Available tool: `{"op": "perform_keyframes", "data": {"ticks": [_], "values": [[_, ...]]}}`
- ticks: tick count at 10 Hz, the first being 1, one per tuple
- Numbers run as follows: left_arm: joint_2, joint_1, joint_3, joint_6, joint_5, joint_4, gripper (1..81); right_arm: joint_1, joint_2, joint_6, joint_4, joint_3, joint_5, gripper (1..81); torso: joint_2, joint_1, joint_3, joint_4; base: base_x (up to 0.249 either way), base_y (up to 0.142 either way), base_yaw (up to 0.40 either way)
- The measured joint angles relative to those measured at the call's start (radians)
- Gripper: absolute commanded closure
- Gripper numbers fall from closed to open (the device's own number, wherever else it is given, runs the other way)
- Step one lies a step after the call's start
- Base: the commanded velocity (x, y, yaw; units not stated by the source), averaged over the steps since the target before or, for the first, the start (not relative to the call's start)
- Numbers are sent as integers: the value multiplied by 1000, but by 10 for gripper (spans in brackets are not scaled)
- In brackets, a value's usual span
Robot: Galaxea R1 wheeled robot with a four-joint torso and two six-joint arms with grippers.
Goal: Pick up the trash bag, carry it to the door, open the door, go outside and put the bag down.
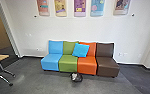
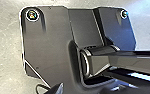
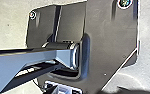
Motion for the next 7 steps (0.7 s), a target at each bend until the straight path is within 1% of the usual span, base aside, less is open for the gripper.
{"op": "perform_keyframes", "data": {"ticks": [5,7], "values": [[0,0,0,0,0,0,10,0,0,0,0,0,0,10,0,0,0,0,154,0,0],[0,0,0,0,0,0,10,0,0,0,0,0,0,10,0,0,0,0,153,70,0]]}}
